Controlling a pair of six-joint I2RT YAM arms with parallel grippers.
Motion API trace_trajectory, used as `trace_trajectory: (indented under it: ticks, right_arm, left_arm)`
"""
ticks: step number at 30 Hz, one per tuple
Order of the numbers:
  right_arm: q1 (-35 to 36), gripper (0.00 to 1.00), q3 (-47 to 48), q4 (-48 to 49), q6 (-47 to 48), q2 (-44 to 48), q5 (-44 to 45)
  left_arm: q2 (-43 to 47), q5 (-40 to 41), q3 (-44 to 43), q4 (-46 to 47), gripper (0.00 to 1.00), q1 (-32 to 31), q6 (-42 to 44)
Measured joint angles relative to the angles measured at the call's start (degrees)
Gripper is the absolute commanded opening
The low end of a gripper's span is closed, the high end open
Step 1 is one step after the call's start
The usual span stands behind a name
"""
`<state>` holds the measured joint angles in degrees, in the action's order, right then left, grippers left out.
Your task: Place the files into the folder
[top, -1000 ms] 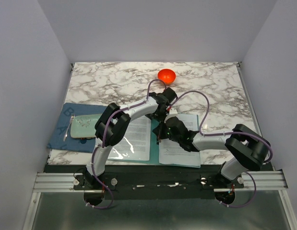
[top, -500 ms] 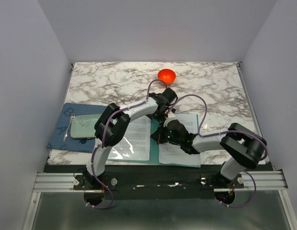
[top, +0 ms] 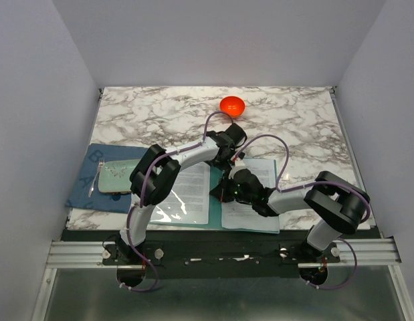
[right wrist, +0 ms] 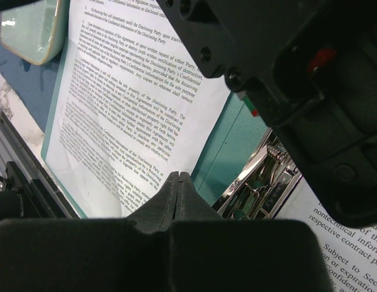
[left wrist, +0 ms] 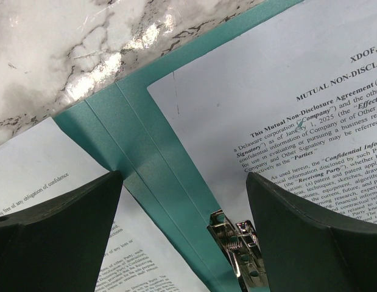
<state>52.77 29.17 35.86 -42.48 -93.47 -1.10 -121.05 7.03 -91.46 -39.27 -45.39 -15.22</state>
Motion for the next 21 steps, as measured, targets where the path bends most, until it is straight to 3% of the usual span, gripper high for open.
trace_trajectory:
  ticks: [21]
  right_arm:
    - [0.13, 0.01, -1.22, -0.46, -2.69, -0.35, 2.16]
  left_arm:
    - [1.44, -0.46, 2.67, 3.06, 0.98, 0.59, 1.16]
